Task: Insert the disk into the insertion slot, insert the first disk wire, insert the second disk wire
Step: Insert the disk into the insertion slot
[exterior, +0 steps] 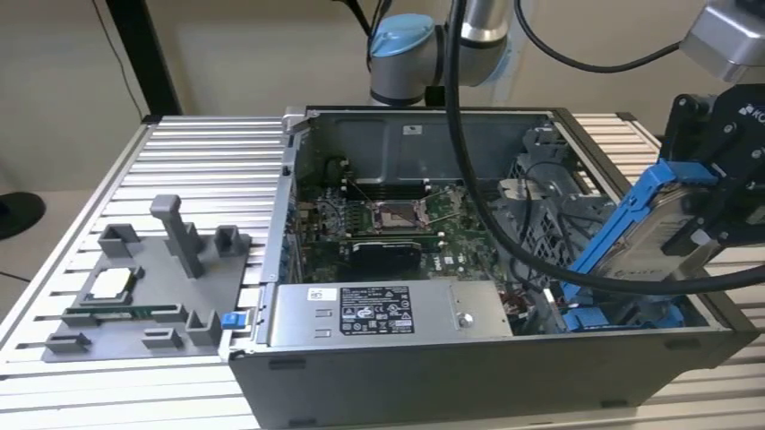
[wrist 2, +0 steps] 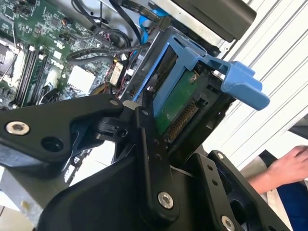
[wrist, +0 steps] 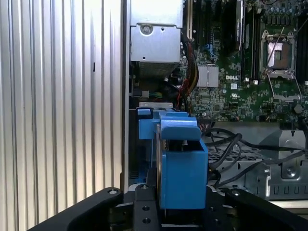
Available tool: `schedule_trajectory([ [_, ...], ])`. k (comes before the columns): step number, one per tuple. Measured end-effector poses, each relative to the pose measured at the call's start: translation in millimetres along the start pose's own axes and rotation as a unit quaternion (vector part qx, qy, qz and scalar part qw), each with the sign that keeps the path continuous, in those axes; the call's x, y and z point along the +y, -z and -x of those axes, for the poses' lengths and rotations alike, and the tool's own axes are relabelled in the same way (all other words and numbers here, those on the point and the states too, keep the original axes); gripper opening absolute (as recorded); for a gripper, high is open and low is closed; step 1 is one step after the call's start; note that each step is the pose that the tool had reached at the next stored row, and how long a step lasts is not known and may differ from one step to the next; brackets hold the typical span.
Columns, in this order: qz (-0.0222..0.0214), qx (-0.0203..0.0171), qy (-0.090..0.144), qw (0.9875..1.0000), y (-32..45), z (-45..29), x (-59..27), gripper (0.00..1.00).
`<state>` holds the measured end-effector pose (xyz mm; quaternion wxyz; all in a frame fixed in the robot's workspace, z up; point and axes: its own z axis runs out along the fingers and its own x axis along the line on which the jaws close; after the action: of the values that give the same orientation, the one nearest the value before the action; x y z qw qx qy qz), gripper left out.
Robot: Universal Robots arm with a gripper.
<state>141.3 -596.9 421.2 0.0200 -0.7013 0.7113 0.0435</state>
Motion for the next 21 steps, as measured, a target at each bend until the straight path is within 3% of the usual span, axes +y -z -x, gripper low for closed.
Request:
schedule_trajectory([
  [15,-0.0001,-0.0109,0.000,0.9999,-17.3,-1.0,-0.6,0.00],
  [21,-0.0002,-0.0121,0.000,0.9999,-24.6,-1.7,-0.9,0.00],
])
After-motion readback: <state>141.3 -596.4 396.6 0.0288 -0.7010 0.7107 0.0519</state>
